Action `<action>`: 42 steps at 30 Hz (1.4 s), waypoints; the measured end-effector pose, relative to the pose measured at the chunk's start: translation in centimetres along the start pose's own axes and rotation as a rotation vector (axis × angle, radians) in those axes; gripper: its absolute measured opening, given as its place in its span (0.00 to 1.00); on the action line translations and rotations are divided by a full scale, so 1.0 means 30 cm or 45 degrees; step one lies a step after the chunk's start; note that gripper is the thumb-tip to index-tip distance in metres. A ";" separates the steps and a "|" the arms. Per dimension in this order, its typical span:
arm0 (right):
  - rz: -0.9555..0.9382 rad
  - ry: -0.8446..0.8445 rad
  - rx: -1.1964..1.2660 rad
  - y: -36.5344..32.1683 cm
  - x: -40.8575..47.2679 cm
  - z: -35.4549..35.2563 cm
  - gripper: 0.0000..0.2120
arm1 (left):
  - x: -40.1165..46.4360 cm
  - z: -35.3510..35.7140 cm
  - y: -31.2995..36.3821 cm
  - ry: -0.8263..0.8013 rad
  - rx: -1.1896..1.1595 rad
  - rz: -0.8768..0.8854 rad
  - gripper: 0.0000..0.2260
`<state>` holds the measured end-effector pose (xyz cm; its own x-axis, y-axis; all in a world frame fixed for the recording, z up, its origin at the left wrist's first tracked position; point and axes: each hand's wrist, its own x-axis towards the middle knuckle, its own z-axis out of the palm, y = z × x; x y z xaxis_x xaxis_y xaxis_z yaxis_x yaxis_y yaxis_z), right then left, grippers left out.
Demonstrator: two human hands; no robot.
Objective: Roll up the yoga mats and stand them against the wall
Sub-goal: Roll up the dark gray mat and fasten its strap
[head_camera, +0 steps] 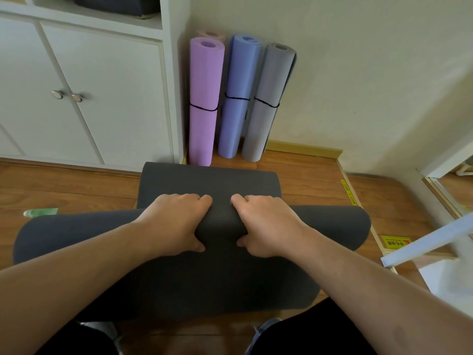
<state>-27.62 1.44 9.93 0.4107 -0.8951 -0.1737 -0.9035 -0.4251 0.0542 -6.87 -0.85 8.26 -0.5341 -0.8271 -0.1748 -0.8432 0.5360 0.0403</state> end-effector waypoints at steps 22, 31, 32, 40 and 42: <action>-0.026 0.159 -0.121 -0.035 -0.005 0.029 0.46 | 0.011 -0.020 -0.025 -0.050 -0.089 -0.020 0.27; -0.023 0.090 -0.054 0.000 -0.009 0.008 0.32 | -0.013 -0.020 -0.013 -0.038 -0.094 0.040 0.33; -0.015 0.064 -0.037 0.004 -0.009 0.006 0.31 | -0.015 -0.007 -0.007 0.009 -0.022 0.060 0.37; -0.020 0.045 -0.061 -0.001 -0.020 0.017 0.46 | 0.014 0.007 -0.006 -0.016 -0.052 0.025 0.31; -0.009 0.088 -0.157 -0.017 -0.016 0.029 0.52 | 0.018 -0.008 -0.020 -0.072 -0.135 0.002 0.30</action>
<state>-27.45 2.20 9.14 0.4280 -0.8975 -0.1066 -0.8806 -0.4407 0.1743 -6.67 -1.65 8.39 -0.5340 -0.8138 -0.2295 -0.8455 0.5141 0.1441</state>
